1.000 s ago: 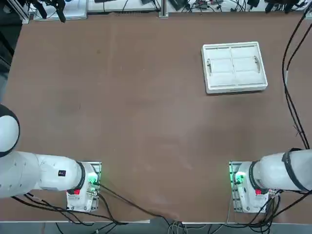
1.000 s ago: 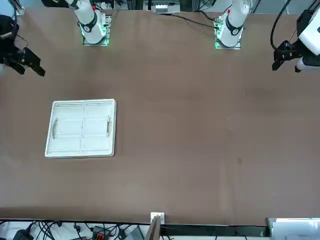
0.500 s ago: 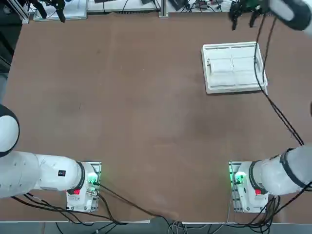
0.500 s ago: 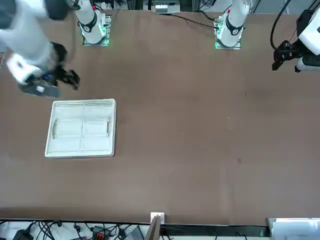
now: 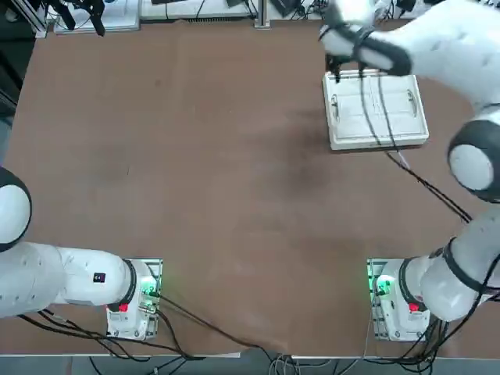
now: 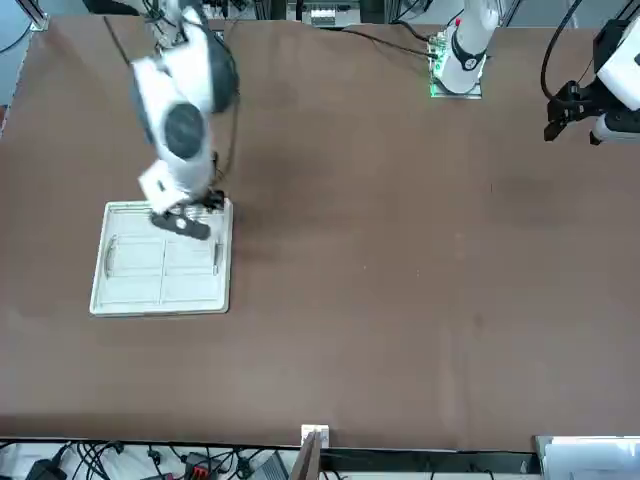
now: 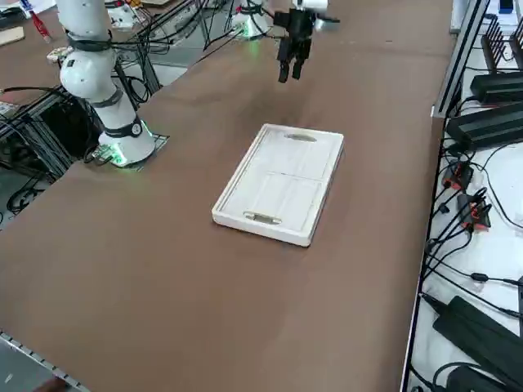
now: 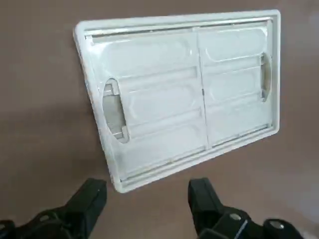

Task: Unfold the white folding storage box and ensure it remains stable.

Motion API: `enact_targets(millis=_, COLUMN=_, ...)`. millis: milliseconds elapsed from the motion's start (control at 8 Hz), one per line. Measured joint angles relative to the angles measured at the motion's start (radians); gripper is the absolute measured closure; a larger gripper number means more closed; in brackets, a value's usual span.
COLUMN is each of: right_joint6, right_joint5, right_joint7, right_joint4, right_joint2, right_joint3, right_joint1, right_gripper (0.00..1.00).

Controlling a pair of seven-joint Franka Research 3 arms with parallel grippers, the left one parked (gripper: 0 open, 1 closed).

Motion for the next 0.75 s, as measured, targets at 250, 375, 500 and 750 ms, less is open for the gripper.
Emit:
enact_targets(millis=250, right_joint6=0.008, right_joint5=-0.058, right_joint7=0.048, right_joint4=0.079, right_joint2=0.163, right_joint3=-0.001, right_joint1=0.051, right_gripper=0.00)
enact_targets(millis=375, right_joint6=0.009, right_joint5=-0.082, right_joint7=0.051, right_joint4=0.127, right_joint2=0.233, right_joint3=-0.002, right_joint1=0.058, right_gripper=0.00)
enact_targets(millis=500, right_joint6=0.009, right_joint5=-0.107, right_joint7=0.052, right_joint4=0.182, right_joint2=0.300, right_joint3=-0.007, right_joint1=0.063, right_gripper=0.00)
enact_targets(millis=750, right_joint6=0.008, right_joint5=-0.181, right_joint7=0.064, right_joint4=0.264, right_joint2=0.415, right_joint3=-0.011, right_joint1=0.071, right_gripper=0.00)
